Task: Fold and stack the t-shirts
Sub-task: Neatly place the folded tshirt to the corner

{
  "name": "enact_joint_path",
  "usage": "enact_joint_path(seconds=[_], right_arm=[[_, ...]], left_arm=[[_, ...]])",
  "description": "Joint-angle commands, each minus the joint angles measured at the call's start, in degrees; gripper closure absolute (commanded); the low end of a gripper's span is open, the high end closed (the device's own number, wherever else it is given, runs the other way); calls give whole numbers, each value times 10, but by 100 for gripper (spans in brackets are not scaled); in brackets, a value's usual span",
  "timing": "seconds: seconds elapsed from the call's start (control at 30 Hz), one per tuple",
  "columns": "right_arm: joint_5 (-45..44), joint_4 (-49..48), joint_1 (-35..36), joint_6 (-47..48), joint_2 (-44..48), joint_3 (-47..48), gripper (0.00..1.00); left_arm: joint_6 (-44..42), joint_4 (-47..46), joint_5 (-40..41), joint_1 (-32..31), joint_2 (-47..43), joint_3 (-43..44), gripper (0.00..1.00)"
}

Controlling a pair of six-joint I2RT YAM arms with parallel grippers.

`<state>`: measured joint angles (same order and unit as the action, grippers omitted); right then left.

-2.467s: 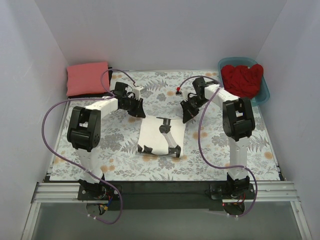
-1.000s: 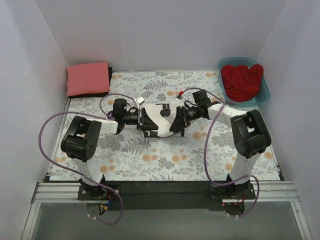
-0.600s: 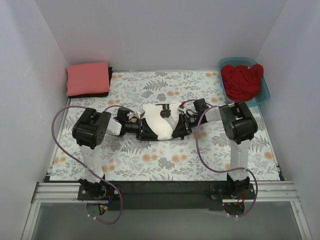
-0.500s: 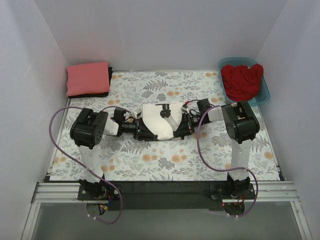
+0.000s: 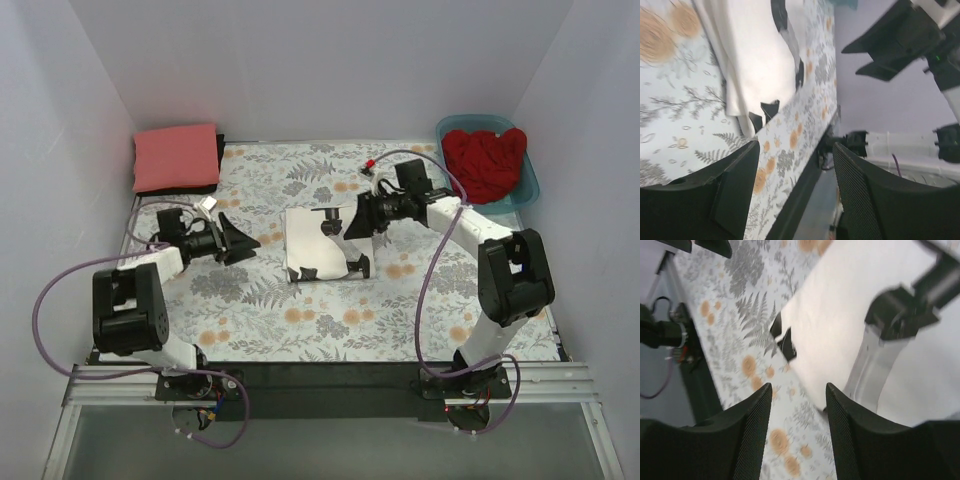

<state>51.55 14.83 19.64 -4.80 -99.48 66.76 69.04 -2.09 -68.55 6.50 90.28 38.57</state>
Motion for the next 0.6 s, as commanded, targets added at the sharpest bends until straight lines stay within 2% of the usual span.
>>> enact_joint_path(seconds=[0.0,0.03,0.07,0.23,0.37,0.57], right_arm=[[-228,35,100,131,19,63,45],[-304,35,123,148,17,69,44],[-335,35,166,181,11,86,43],[-492,35,274,252,-43,138,42],[-544,42,344,280,-91,180,42],[-537,64,388,280,-129,200,42]], left_arm=[[-21,68,77,44,-67,19,40],[-19,84,99,46,-87,23,38],[-11,90,140,54,-94,30,38],[5,142,233,66,-96,52,29],[13,151,273,67,-82,56,28],[2,151,273,67,-68,51,28]])
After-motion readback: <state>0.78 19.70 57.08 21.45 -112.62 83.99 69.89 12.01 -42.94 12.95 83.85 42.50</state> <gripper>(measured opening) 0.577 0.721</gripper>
